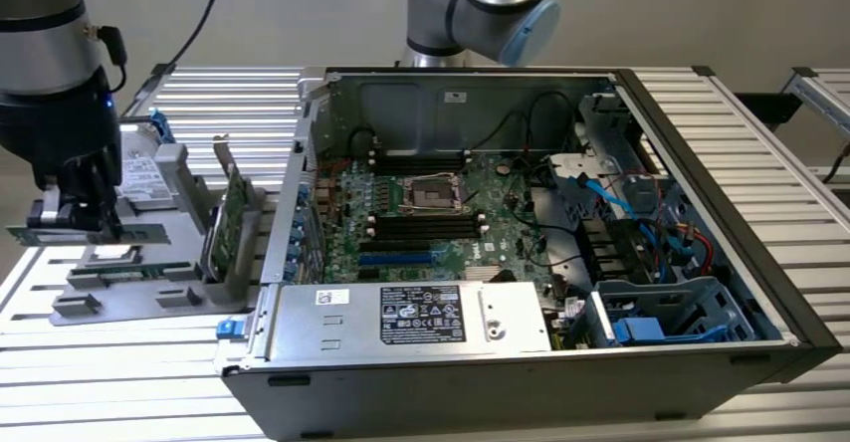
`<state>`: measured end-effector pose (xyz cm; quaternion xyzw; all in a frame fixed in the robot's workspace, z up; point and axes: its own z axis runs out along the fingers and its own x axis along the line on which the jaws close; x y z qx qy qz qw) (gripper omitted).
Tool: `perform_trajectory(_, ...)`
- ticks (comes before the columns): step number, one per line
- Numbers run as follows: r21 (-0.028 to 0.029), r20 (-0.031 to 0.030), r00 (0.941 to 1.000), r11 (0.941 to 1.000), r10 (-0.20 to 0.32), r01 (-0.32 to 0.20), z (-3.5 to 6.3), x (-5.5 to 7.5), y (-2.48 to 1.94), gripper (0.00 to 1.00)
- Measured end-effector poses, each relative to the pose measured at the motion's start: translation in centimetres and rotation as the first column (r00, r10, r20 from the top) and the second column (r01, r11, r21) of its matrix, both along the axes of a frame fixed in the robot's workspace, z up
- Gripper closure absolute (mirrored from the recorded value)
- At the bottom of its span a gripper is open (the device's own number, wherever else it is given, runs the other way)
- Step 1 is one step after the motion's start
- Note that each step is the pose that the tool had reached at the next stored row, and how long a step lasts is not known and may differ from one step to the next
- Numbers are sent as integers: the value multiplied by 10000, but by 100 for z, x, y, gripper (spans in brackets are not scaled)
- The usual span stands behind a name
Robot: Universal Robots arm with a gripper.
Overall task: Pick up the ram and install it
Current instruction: 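Pick up the ram and move it above insertion slot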
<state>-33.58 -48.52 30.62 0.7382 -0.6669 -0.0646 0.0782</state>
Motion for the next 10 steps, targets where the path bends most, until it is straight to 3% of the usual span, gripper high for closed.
perform_trajectory(6,0,-183,9998,10000,-1,1,205,125,0,85)
perform_trajectory(10,0,-217,9998,10000,3,-3,385,224,0,85)
